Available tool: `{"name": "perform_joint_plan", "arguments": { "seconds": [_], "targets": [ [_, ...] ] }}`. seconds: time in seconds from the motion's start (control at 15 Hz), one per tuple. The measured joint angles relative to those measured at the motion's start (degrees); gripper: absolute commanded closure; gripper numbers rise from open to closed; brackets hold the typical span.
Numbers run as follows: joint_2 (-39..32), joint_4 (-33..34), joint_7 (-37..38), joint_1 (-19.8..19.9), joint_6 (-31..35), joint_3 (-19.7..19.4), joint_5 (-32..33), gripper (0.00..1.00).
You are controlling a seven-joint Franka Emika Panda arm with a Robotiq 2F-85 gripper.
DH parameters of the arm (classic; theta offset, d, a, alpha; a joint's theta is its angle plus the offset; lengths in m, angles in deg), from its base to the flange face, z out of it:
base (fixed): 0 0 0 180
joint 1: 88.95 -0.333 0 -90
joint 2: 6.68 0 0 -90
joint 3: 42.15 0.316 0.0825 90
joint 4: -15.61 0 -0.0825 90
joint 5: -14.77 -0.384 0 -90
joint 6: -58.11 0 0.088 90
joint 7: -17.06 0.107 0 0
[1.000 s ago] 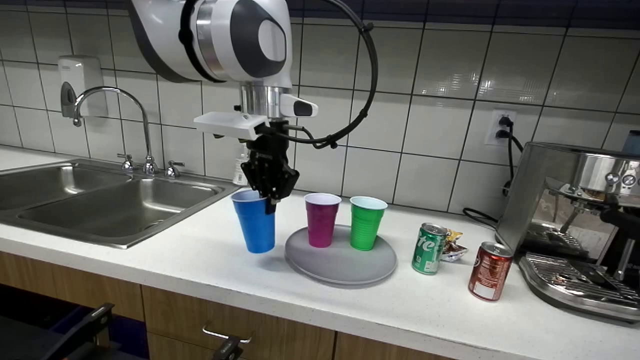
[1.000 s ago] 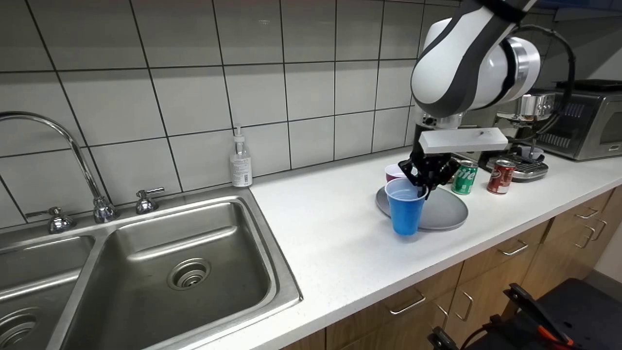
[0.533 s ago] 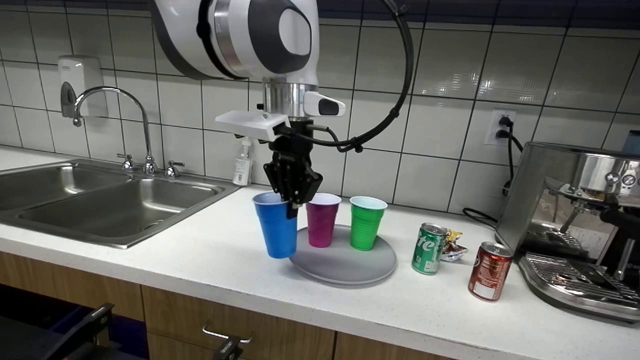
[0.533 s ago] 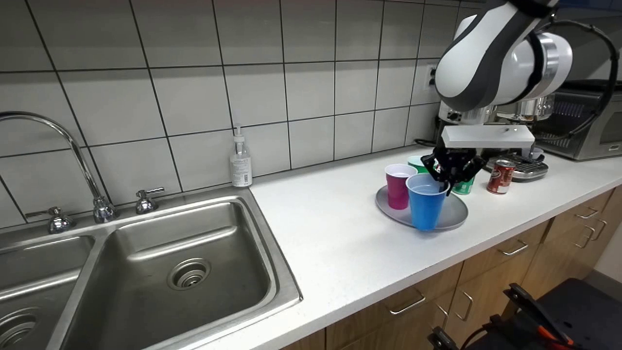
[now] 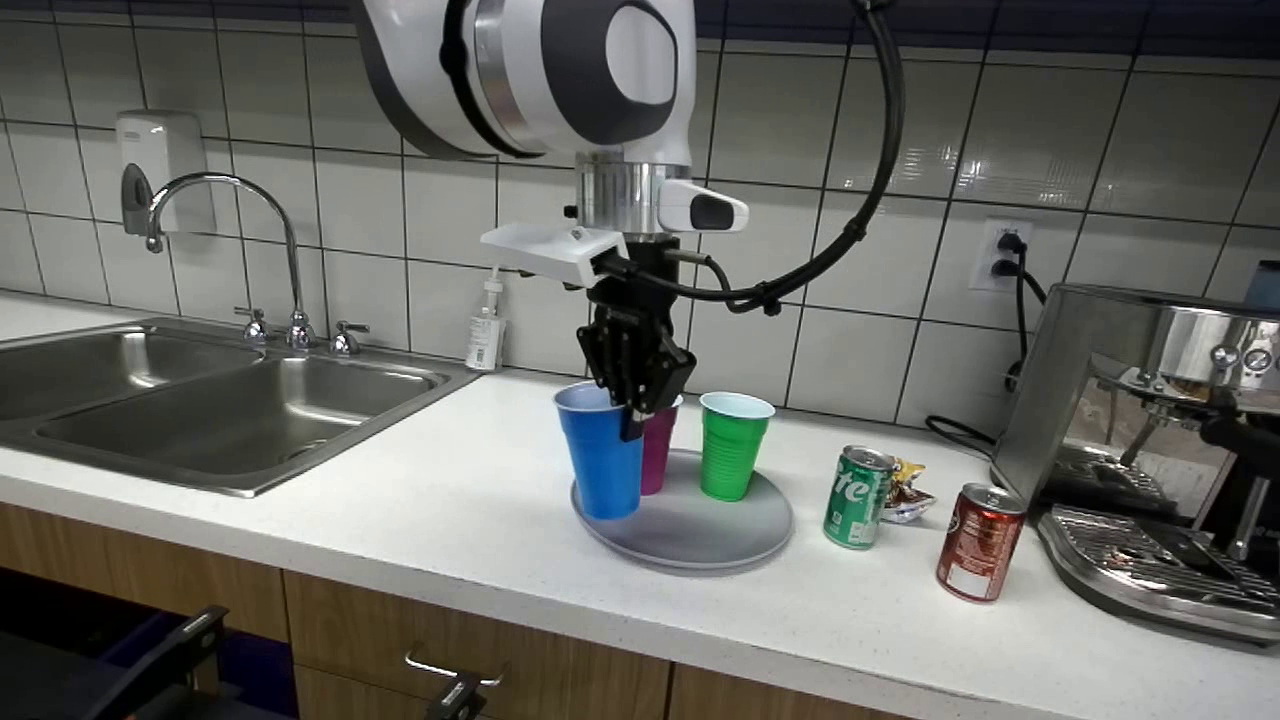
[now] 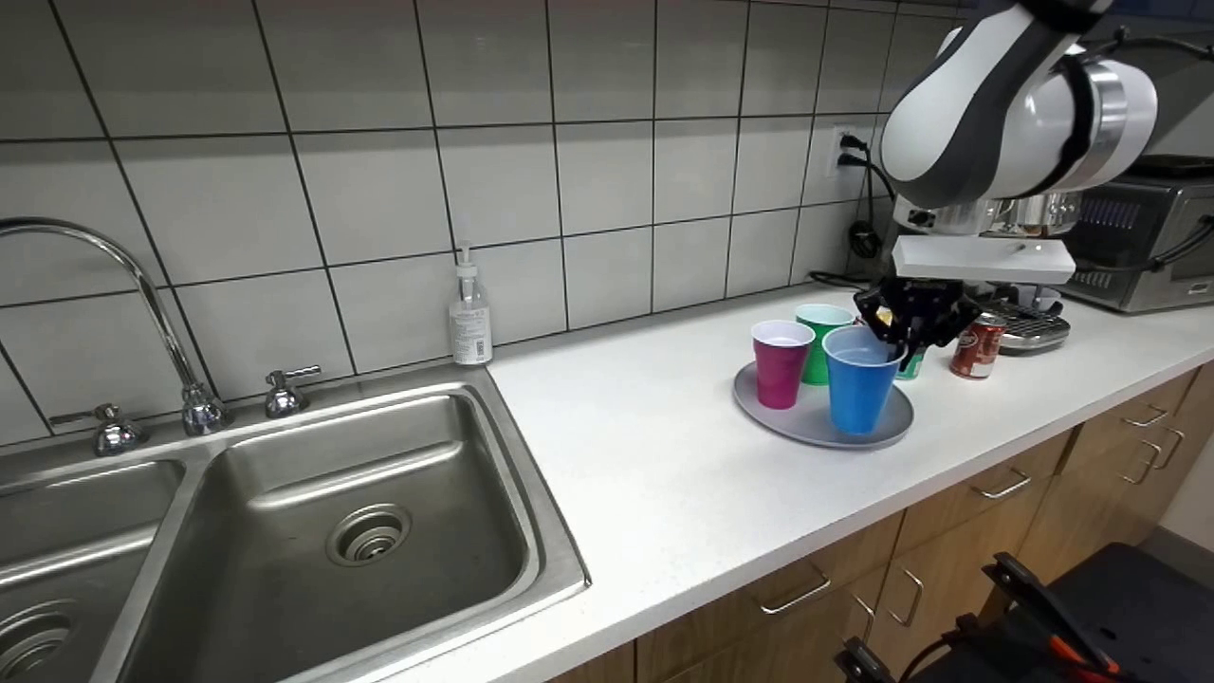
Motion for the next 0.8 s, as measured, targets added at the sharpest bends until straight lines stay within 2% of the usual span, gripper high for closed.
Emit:
{"name": "perform_joint_plan", "arguments": {
  "seconds": [0.8],
  "targets": [
    [-7.7, 6.6, 3.7, 1.0, 1.5, -2.2, -0.2, 0.99]
  ]
}}
